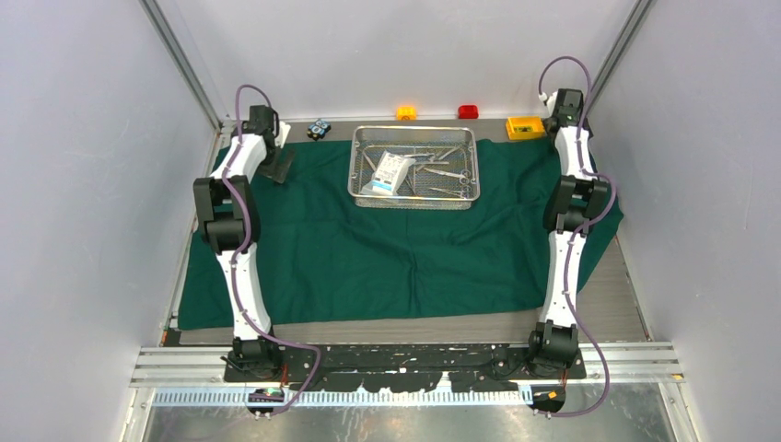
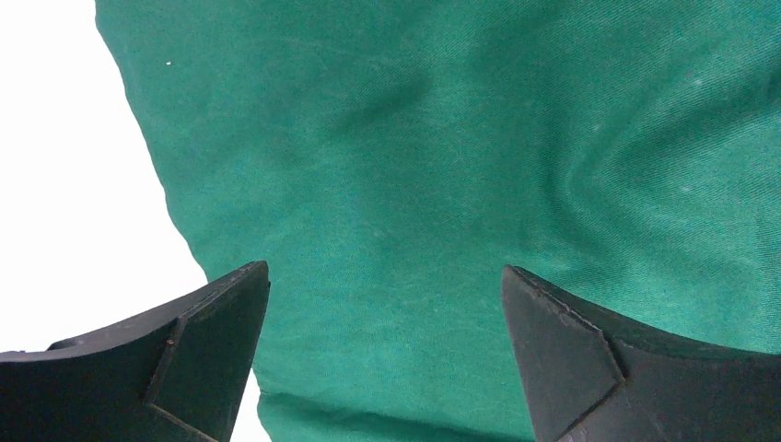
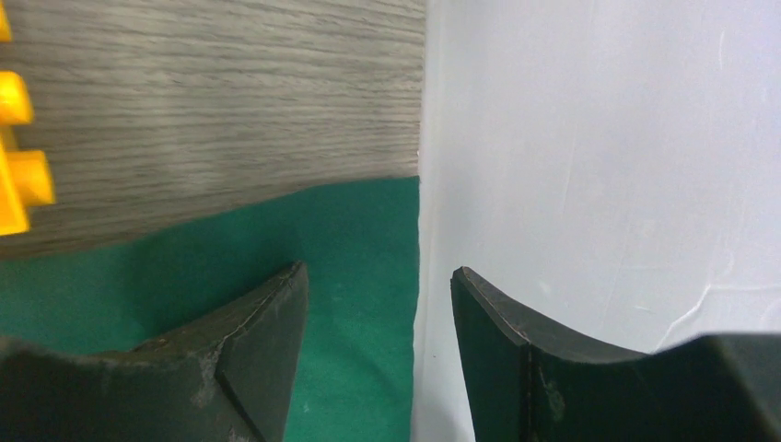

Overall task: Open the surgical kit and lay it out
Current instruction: Smooth out the surgical kit at the center of the board.

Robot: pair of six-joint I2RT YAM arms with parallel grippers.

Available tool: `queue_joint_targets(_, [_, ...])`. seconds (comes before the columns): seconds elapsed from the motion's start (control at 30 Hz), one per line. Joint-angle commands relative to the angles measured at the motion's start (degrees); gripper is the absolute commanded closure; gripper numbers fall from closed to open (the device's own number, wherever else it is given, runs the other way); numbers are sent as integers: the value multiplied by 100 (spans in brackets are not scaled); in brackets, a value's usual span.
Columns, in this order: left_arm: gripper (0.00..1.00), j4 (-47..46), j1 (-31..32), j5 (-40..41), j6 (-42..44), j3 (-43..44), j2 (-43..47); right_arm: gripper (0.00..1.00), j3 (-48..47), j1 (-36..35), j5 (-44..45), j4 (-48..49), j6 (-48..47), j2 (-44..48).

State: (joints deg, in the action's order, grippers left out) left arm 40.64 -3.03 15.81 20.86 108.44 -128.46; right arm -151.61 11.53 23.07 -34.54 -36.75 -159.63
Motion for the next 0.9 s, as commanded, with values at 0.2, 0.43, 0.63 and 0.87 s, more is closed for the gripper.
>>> queue_joint_targets(0.2, [0, 64, -29, 62, -17, 237, 115, 36, 838, 71, -149, 343, 35, 1175])
queue_joint_targets(0.43, [1, -70, -52, 70, 65, 19, 253, 36, 2123, 125, -396, 323, 253, 2241])
queue_joint_targets(0.63, [0, -116, -67, -5, 61, -86, 295, 36, 3139, 131, -989, 160, 637, 2813])
queue_joint_targets(0.87, [0, -112, -66, -87, 42, -57, 280, 38, 3866, 134, -1005, 235, 640, 2742])
